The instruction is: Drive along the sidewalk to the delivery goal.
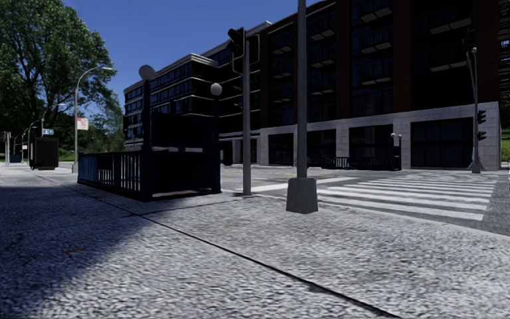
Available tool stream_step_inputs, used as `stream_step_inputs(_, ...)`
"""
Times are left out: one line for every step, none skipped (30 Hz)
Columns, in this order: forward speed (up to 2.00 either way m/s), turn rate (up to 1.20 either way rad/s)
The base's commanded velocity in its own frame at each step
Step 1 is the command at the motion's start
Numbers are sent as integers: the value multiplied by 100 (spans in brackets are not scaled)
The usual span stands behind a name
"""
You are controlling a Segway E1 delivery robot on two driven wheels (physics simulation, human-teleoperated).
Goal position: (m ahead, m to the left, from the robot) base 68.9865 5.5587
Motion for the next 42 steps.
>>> stream_step_inputs(178, -58)
stream_step_inputs(178, -58)
stream_step_inputs(178, -58)
stream_step_inputs(178, -59)
stream_step_inputs(178, -59)
stream_step_inputs(178, -59)
stream_step_inputs(178, -59)
stream_step_inputs(178, -59)
stream_step_inputs(178, -59)
stream_step_inputs(178, -59)
stream_step_inputs(178, -59)
stream_step_inputs(178, -59)
stream_step_inputs(178, -59)
stream_step_inputs(178, -59)
stream_step_inputs(178, -59)
stream_step_inputs(178, -59)
stream_step_inputs(178, -59)
stream_step_inputs(178, -59)
stream_step_inputs(178, -59)
stream_step_inputs(178, -59)
stream_step_inputs(178, -59)
stream_step_inputs(178, -59)
stream_step_inputs(178, -59)
stream_step_inputs(178, -59)
stream_step_inputs(178, -59)
stream_step_inputs(178, -59)
stream_step_inputs(178, -50)
stream_step_inputs(178, -32)
stream_step_inputs(178, -26)
stream_step_inputs(178, -26)
stream_step_inputs(178, -21)
stream_step_inputs(178, -19)
stream_step_inputs(178, -19)
stream_step_inputs(178, -19)
stream_step_inputs(178, -18)
stream_step_inputs(178, -18)
stream_step_inputs(178, -18)
stream_step_inputs(178, -18)
stream_step_inputs(178, -31)
stream_step_inputs(177, -46)
stream_step_inputs(177, -46)
stream_step_inputs(177, -55)
